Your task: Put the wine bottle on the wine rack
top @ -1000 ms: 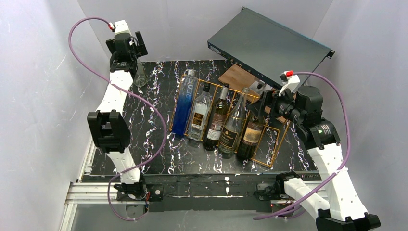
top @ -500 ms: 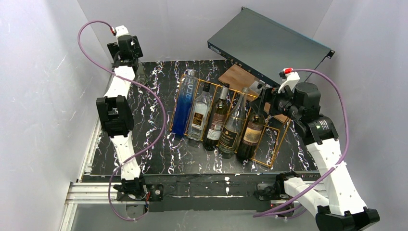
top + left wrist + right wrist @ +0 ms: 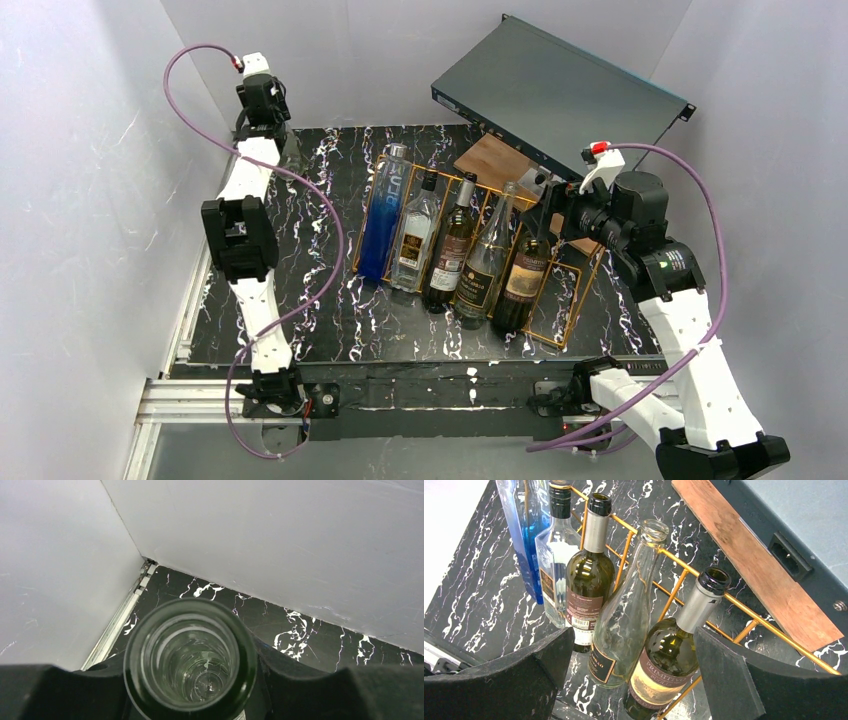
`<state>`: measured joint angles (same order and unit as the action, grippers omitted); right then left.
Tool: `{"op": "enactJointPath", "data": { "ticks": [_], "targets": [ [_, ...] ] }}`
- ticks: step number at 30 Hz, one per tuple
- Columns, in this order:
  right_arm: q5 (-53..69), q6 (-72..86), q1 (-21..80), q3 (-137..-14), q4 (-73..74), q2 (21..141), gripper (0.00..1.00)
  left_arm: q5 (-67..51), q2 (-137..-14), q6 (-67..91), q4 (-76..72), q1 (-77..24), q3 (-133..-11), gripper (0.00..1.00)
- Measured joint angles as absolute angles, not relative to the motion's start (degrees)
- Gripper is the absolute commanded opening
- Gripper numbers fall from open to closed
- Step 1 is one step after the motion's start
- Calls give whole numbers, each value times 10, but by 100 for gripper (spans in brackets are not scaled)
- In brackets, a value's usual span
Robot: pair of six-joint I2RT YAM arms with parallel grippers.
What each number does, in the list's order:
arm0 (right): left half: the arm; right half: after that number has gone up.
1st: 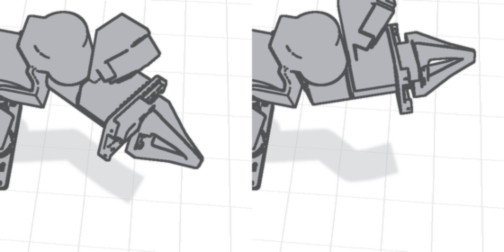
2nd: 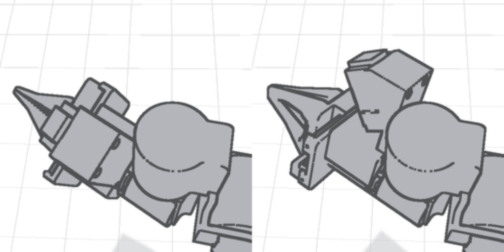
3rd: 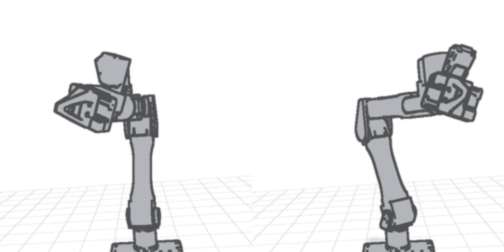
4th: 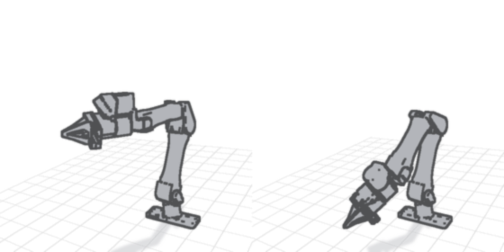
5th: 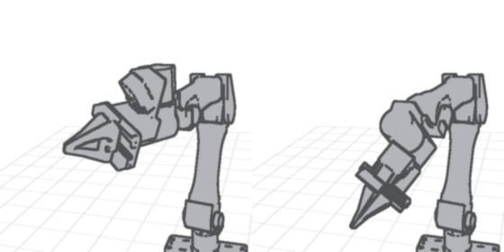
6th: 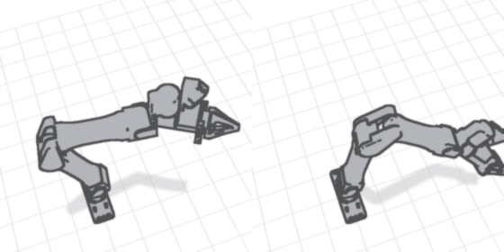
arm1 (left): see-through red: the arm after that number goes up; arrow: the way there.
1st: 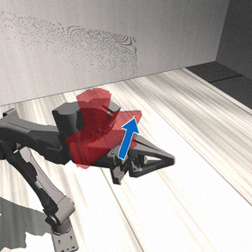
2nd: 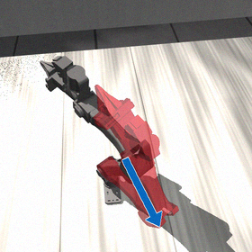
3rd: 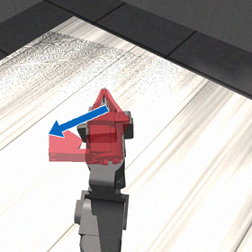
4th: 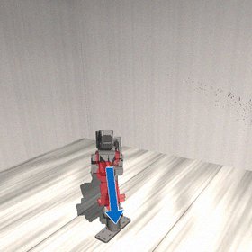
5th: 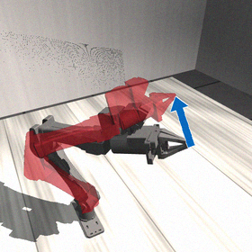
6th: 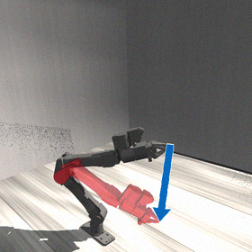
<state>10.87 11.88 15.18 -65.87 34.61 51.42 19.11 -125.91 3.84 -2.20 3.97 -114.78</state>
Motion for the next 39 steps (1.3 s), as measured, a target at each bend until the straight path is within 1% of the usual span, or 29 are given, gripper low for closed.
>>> {"op": "enactJointPath", "data": {
  "ticks": [3, 7, 10, 13, 19, 25, 30, 33, 36, 39],
  "targets": [
    [109, 119, 152, -659, 347, 514, 98, 185, -1236, 35, -41, 40, -1108, 0],
    [107, 130, 152, -659, 347, 514, 98, 172, -1138, 36, -48, 40, -979, 0],
    [113, 147, 152, -659, 351, 523, 98, 153, -1044, 39, -21, 39, -880, 0],
    [124, 166, 152, -656, 361, 537, 98, 130, -967, 41, 18, 38, -811, 0],
    [139, 199, 152, -627, 364, 533, 98, 70, -830, 40, 107, 16, -720, 0],
    [171, 224, 152, -604, 353, 509, 98, 18, -672, 40, 185, -26, -671, 0],
    [190, 239, 155, -582, 345, 483, 98, -32, -552, 44, 264, -46, -661, 0],
    [199, 247, 159, -578, 333, 479, 97, -79, -507, 49, 307, -48, -660, 0],
    [200, 272, 170, -554, 311, 471, 97, -131, -486, 49, 332, -62, -653, 0],
    [187, 300, 209, -535, 294, 467, 97, -183, -482, 51, 356, -88, -647, 0]
  ]
}}
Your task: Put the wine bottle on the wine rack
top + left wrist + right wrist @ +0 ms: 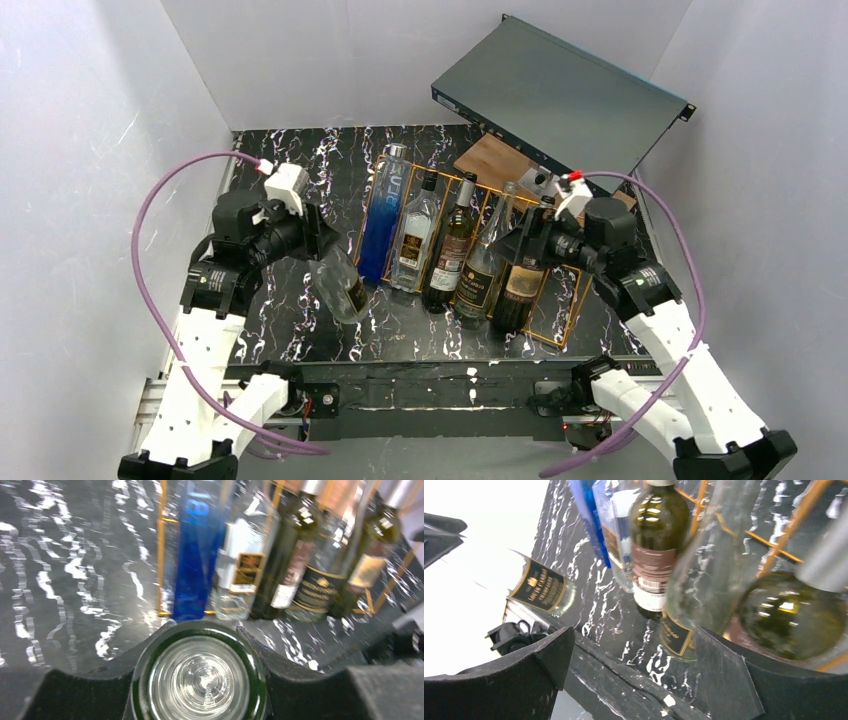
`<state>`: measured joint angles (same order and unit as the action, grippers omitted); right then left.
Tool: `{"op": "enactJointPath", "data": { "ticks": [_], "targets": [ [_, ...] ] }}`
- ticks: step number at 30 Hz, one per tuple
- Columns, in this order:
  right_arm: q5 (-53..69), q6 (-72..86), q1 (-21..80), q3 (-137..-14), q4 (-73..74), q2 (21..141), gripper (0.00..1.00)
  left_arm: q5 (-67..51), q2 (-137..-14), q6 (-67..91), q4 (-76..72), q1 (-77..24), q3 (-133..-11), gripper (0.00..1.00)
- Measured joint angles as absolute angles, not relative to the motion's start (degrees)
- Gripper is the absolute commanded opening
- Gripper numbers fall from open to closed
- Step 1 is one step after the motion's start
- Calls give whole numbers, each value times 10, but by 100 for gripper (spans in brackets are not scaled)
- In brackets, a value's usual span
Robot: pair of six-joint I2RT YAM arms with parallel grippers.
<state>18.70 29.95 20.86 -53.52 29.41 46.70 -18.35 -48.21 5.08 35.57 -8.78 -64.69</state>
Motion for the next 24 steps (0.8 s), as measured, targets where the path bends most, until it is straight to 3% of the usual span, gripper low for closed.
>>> {"op": "enactJointPath", "data": {
  "ticks": [4, 11, 18, 24],
  "targets": [
    [118, 320, 340, -538, 269, 493, 98, -233, -485, 65, 374, -132, -641, 0],
    [-55, 325, 573, -568, 238, 590, 98, -218, -488, 79, 334, -256, -607, 0],
    [-216, 262, 703, -620, 237, 674, 98, -160, -485, 60, 239, -369, -521, 0],
    [-302, 208, 735, -624, 240, 685, 98, -143, -467, 29, 170, -396, -456, 0]
  ]
}}
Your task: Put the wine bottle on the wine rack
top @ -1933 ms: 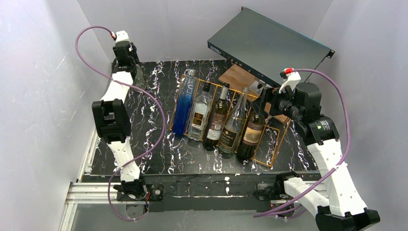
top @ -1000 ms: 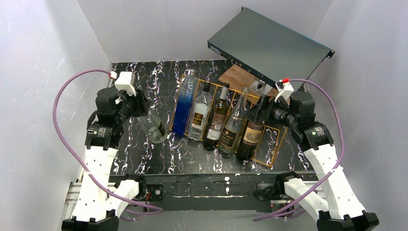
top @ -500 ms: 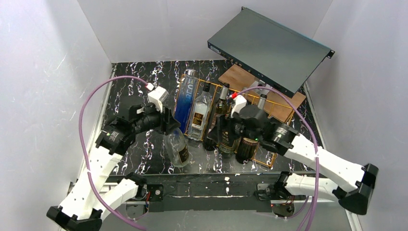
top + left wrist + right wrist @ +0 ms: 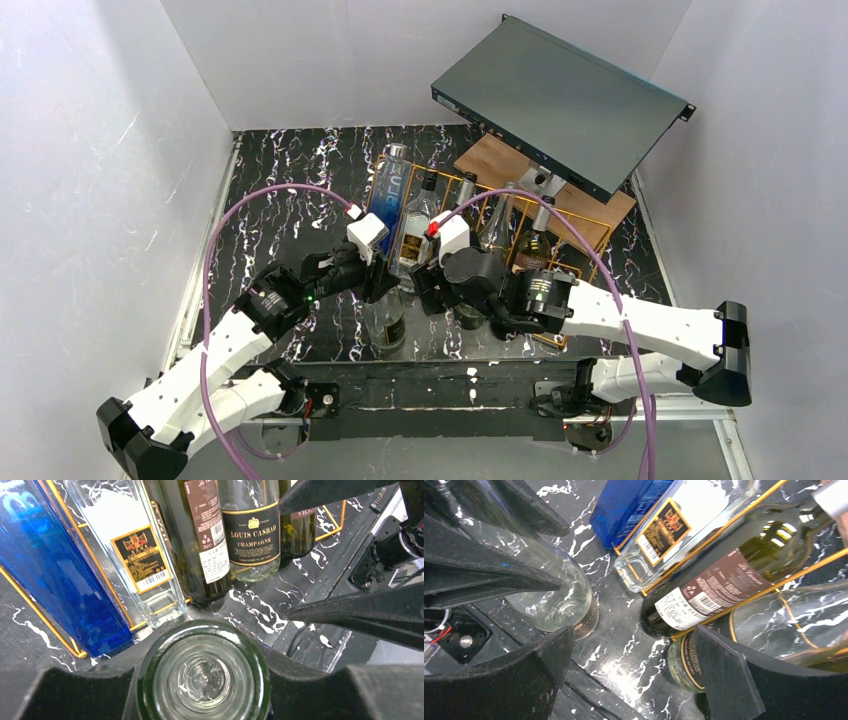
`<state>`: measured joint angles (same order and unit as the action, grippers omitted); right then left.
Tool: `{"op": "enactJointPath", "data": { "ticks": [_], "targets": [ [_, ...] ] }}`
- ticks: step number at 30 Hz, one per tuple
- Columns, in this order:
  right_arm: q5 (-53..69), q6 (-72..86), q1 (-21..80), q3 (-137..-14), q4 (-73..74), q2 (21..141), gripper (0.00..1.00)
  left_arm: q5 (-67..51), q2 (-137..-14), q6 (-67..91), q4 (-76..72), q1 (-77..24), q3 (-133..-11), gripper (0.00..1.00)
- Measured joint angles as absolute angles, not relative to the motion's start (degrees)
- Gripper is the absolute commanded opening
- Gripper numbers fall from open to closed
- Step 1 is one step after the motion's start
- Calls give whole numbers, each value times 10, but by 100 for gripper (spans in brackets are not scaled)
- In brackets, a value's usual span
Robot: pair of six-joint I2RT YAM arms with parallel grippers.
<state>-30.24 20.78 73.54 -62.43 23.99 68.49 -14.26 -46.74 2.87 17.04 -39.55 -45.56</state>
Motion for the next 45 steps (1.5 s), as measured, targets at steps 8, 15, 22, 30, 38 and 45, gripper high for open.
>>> {"op": "enactJointPath", "data": {
  "ticks": [8, 15, 22, 30, 38, 45],
  "targets": [
    [-330, 194, 735, -598, 232, 648, 98, -140, -464, 20, 129, -396, -438, 0],
    [-336, 197, 735, -553, 209, 597, 98, -150, -450, 22, 102, -396, -417, 0],
    [-339, 210, 735, -548, 203, 590, 98, -170, -458, 18, 93, -396, -417, 40],
    [-304, 206, 735, -538, 186, 580, 98, -208, -460, 15, 104, -398, -452, 78],
    [-237, 188, 735, -534, 152, 580, 98, -215, -460, 21, 128, -398, -488, 88],
    [-162, 162, 735, -534, 100, 604, 99, -209, -453, 17, 183, -398, -560, 97]
  ]
}}
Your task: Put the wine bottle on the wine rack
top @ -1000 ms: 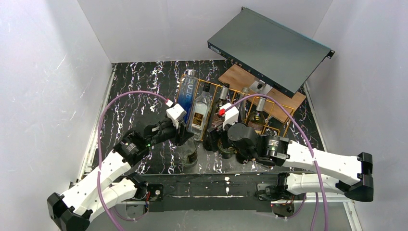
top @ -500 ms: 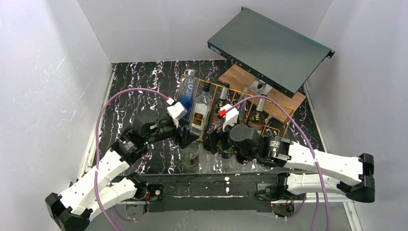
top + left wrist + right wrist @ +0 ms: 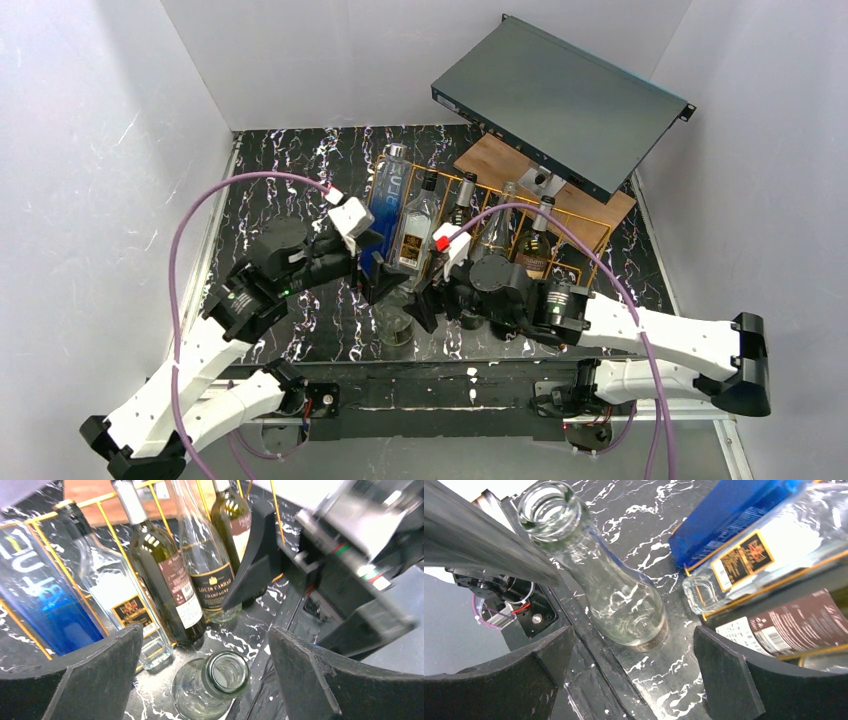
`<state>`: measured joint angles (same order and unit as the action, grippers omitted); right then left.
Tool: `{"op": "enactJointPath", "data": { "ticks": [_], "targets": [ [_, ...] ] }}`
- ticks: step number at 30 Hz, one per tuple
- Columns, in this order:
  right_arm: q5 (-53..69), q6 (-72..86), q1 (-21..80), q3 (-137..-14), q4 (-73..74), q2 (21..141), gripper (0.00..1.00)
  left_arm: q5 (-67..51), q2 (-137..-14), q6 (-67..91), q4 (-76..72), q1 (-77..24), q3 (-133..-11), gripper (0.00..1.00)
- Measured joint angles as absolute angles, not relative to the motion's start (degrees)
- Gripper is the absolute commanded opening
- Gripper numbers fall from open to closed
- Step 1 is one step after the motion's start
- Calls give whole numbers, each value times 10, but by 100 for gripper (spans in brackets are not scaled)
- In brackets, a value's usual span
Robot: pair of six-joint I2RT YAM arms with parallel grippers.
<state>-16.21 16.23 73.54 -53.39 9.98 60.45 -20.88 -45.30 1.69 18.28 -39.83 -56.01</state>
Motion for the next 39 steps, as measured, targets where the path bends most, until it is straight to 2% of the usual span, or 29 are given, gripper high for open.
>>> {"op": "enactJointPath", "data": {
  "ticks": [8, 15, 20, 28, 39],
  "targets": [
    [-128, 136, 737, -534, 35, 652, 98, -143, -426, 22, 227, -398, -682, 98],
    [-150, 114, 757, -533, -44, 666, 99, 12, -432, -1, 210, -399, -741, 98],
    [-187, 98, 775, -526, -97, 673, 98, 107, -466, -44, 160, -399, -739, 98],
    [-225, 88, 776, -515, -150, 708, 87, 206, -510, -135, 60, -398, -693, 98],
    [-229, 67, 777, -483, -224, 731, 84, 264, -503, -186, -30, -368, -569, 98]
  ]
}}
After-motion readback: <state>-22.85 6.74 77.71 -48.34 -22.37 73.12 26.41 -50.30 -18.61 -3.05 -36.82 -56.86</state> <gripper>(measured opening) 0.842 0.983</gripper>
